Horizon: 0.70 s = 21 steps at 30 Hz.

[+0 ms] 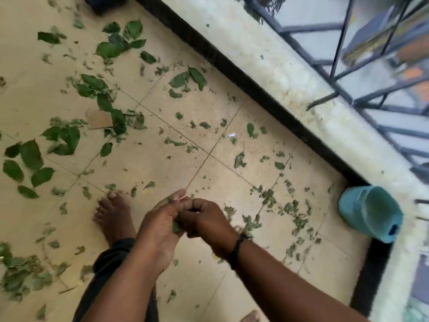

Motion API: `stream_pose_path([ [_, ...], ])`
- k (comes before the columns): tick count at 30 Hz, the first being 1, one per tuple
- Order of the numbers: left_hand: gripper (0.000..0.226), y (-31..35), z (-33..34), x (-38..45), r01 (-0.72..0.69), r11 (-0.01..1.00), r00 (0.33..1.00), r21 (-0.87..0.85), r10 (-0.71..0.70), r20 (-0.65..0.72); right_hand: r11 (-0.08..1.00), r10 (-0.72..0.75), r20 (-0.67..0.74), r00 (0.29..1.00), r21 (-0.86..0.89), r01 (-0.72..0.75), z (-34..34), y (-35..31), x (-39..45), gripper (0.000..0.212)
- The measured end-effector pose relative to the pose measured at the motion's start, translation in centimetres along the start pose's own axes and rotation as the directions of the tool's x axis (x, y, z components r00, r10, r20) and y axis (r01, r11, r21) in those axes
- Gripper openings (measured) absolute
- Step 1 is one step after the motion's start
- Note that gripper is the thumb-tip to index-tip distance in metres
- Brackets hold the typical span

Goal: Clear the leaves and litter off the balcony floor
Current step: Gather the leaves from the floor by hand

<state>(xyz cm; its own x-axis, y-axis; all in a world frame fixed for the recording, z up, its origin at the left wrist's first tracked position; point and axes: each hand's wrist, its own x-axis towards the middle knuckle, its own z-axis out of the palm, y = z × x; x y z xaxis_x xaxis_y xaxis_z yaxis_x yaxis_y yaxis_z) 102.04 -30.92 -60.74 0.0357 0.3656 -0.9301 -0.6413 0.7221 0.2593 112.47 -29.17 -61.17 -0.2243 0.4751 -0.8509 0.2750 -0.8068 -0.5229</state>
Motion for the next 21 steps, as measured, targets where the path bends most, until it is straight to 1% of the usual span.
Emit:
stream_pose_path([
  [2,0.028,2.1,0.3,0.3,-0.027,0.998,0.999,-0.053,0.025,-0.021,0.998,-0.016,-0.067,0.998,-0.057,0.012,1.3,-1.8,0.8,0.023],
  [5,0.025,4.3,0.3,1.1,-0.057,0.996,0.997,-0.073,0.053,-0.048,0.985,-0.081,-0.147,0.986,-0.16,0.058,2.7,-4.8,2.0,0.021],
  [7,0.026,5.8,0.0,1.4,-0.02,0.991,0.995,-0.13,0.007,-0.098,0.969,-0.101,-0.177,0.979,-0.241,0.057,3.0,-6.5,2.8,0.019],
  [9,0.024,6.3,-0.9,1.8,-0.008,0.98,0.993,-0.201,-0.016,-0.115,0.971,-0.072,-0.178,0.981,-0.236,0.029,2.7,-6.8,3.7,0.016],
  [10,0.022,7.2,-1.1,2.0,0.002,0.976,0.996,-0.219,-0.022,-0.089,0.977,-0.057,-0.203,0.978,-0.212,0.013,2.3,-7.0,4.6,0.015],
  [12,0.024,8.7,-1.1,2.7,0.015,0.979,0.998,-0.202,-0.027,-0.055,0.979,-0.055,-0.283,0.957,-0.202,-0.003,0.7,-7.8,6.7,0.016],
  [14,0.027,9.9,-1.1,3.7,0.031,0.986,0.995,-0.162,-0.046,-0.091,0.953,-0.021,-0.343,0.939,-0.291,-0.086,-1.9,-7.8,9.0,0.021],
  [16,0.027,11.2,-1.2,4.8,0.022,0.985,0.991,-0.171,-0.044,-0.127,0.856,0.055,-0.345,0.937,-0.467,-0.223,-4.7,-6.9,11.3,0.024],
  [17,0.025,11.8,-1.1,5.4,0.008,0.979,0.99,-0.204,-0.037,-0.136,0.777,0.116,-0.319,0.941,-0.561,-0.286,-6.0,-6.2,12.2,0.021],
  [18,0.02,12.3,-1.0,5.7,-0.015,0.964,0.987,-0.264,-0.027,-0.156,0.666,0.203,-0.268,0.942,-0.667,-0.333,-7.0,-5.8,12.8,0.015],
  [19,0.012,12.6,-0.4,6.0,-0.042,0.945,0.984,-0.325,-0.018,-0.179,0.552,0.276,-0.214,0.937,-0.763,-0.337,-8.3,-5.6,13.4,0.015],
  [20,0.013,12.7,0.6,6.1,-0.064,0.927,0.981,-0.37,-0.01,-0.194,0.472,0.306,-0.181,0.935,-0.824,-0.314,-9.5,-5.6,13.9,0.022],
  [21,0.02,12.5,2.1,6.4,-0.071,0.915,0.982,-0.396,-0.005,-0.189,0.427,0.318,-0.158,0.935,-0.856,-0.29,-10.9,-5.5,14.4,0.027],
])
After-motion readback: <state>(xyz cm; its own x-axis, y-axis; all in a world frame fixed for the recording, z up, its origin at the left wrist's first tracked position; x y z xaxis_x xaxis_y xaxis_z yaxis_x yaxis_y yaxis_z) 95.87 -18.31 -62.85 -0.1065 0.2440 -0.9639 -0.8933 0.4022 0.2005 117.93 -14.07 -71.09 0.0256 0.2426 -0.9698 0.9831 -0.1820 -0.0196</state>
